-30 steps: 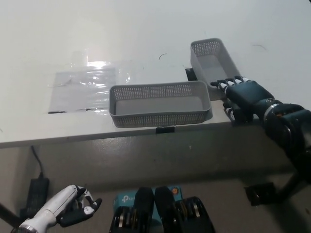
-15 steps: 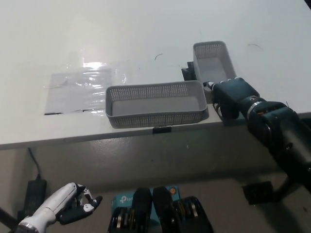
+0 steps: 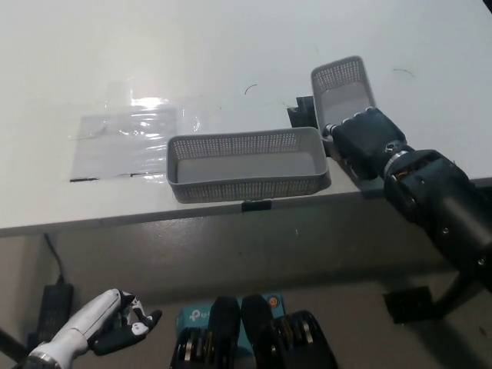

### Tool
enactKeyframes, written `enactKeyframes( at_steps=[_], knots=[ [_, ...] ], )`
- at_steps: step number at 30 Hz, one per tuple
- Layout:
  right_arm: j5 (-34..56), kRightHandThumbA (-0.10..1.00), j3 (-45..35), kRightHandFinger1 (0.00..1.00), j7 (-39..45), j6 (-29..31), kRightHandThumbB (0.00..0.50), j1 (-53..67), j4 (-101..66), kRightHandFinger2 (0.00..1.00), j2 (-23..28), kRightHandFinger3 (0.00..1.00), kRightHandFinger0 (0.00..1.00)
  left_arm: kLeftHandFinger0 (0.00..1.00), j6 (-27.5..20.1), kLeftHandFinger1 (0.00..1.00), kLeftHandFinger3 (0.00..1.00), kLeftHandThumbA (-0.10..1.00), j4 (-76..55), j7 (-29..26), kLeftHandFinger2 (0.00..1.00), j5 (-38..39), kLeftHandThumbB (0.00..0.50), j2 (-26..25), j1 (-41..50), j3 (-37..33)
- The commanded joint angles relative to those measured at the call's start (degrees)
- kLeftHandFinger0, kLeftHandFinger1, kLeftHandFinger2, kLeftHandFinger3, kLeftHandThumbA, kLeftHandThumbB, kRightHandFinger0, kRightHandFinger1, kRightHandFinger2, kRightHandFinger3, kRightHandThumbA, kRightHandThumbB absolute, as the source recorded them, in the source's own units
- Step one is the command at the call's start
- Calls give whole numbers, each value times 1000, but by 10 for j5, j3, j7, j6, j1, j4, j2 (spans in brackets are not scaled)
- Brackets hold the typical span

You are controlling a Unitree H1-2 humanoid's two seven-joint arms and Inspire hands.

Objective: The robot uses its right hand to pick up the grey box kept on the middle on the desk and place it on top of another box next to it in a right angle

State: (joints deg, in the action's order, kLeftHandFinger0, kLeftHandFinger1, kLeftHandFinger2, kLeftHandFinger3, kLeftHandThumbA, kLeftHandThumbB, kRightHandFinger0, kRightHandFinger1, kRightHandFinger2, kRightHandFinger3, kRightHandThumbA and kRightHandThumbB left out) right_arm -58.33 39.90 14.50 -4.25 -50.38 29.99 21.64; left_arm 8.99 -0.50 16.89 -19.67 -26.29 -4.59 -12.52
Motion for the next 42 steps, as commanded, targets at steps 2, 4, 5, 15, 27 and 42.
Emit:
enactKeyframes(
  at_steps=[2,4,5,15,27,42],
  knots=[
    [22,-100,-42,28,-155,70,259,0,10,381,-7,50,0,38,-3,21,332,642,-15,9,153,-2,211,-17,-3,5],
    [34,-100,-54,73,-164,79,270,5,13,431,-11,138,0,61,-4,37,368,644,-15,9,179,-1,211,-17,-1,5],
    [35,-100,-58,80,-166,81,293,8,11,432,-11,162,0,69,-1,41,368,638,-17,10,183,0,203,-16,0,6],
    [92,-100,-159,134,-186,83,258,48,-31,466,-38,305,0,58,5,32,355,588,-20,4,162,2,191,-9,13,7],
    [98,-100,-187,83,-190,102,341,45,-46,417,-23,250,0,74,15,43,356,615,-23,5,161,-1,210,-10,9,8],
    [168,-100,-165,1,-98,153,323,51,-157,294,-39,197,0,70,3,41,367,631,-11,12,171,2,219,-15,-2,5]
  ],
)
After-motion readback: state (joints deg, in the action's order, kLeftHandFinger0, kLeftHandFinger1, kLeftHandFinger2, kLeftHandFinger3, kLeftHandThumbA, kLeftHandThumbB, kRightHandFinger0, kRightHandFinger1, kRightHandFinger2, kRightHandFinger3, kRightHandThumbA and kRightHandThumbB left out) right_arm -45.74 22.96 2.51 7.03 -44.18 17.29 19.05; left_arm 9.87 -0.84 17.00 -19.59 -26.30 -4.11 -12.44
